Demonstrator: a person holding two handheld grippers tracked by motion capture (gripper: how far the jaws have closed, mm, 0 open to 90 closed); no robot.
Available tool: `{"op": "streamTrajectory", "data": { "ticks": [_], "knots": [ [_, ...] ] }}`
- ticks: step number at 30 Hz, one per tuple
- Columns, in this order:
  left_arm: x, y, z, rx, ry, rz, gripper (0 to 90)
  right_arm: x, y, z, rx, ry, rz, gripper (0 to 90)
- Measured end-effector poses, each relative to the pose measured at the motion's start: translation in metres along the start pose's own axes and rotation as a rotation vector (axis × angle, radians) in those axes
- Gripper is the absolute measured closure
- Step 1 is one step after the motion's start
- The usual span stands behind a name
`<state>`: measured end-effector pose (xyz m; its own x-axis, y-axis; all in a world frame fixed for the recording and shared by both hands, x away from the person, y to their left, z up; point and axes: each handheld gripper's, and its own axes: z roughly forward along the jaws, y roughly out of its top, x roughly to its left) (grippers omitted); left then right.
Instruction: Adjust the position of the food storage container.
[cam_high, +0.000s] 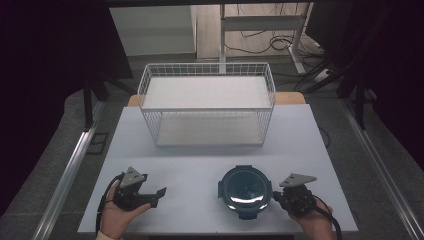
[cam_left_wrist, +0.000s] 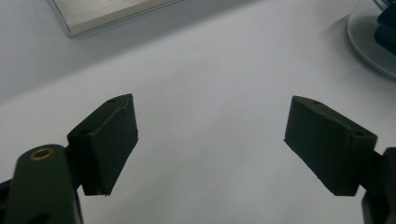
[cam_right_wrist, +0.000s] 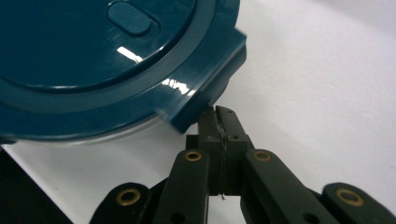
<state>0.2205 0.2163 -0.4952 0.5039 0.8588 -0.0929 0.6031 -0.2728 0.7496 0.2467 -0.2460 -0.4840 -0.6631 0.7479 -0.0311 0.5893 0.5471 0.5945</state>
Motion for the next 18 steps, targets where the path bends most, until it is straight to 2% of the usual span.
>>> {"op": "streamTrajectory", "data": {
  "ticks": [8,18],
  "knots": [
    [-0.001,0.000,0.000,0.003,-0.001,0.002,17.1,0.006,0.006,0.004,-0.005,-0.001,0.007,89.8],
    [0.000,0.000,0.000,0.002,0.000,-0.005,17.1,0.025,0.023,0.016,-0.001,0.016,0.004,89.8]
  ]
}}
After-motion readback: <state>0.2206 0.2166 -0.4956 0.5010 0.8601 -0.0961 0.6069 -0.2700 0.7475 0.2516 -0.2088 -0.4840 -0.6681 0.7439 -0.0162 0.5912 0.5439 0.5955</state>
